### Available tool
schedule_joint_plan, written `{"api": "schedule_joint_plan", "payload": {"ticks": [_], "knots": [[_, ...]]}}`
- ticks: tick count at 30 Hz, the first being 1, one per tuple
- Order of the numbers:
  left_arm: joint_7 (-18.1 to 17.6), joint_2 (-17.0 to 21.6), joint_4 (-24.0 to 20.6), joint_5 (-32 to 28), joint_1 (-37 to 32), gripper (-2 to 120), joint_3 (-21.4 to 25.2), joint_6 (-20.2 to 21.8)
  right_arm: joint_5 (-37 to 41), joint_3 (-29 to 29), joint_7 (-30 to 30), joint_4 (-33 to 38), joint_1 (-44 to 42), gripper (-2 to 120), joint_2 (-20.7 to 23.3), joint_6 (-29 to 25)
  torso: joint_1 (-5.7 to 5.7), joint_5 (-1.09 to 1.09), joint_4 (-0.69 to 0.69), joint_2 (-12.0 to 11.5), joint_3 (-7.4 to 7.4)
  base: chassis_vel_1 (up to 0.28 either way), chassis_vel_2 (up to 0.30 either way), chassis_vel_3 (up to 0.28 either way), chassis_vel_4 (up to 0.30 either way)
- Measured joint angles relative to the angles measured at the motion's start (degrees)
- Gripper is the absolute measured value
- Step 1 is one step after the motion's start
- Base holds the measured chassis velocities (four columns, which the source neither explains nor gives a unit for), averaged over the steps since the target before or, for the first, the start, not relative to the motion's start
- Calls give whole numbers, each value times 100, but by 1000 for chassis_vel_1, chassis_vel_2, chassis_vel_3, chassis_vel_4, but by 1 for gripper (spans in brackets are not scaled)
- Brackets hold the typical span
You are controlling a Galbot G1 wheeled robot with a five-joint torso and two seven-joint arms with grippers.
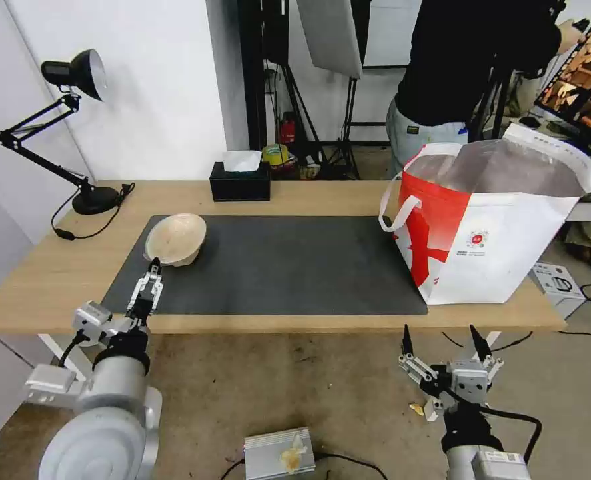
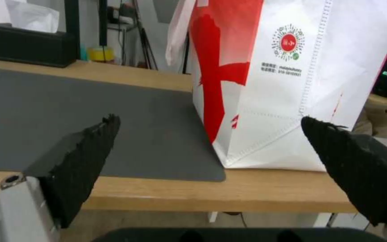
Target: Pick up the trash from the table and place it into the takeout bag.
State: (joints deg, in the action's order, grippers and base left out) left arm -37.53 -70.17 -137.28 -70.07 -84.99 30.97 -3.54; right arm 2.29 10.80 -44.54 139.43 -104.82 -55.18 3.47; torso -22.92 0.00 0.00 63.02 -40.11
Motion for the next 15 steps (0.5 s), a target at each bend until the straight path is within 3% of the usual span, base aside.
{"api": "schedule_joint_plan", "payload": {"ticks": [15], "knots": [[-1103,538,812,-908,1425,100,-209,138,0,0,0,0,0,100,0,0,0,1,-1,0,0,0,0,0,0]]}}
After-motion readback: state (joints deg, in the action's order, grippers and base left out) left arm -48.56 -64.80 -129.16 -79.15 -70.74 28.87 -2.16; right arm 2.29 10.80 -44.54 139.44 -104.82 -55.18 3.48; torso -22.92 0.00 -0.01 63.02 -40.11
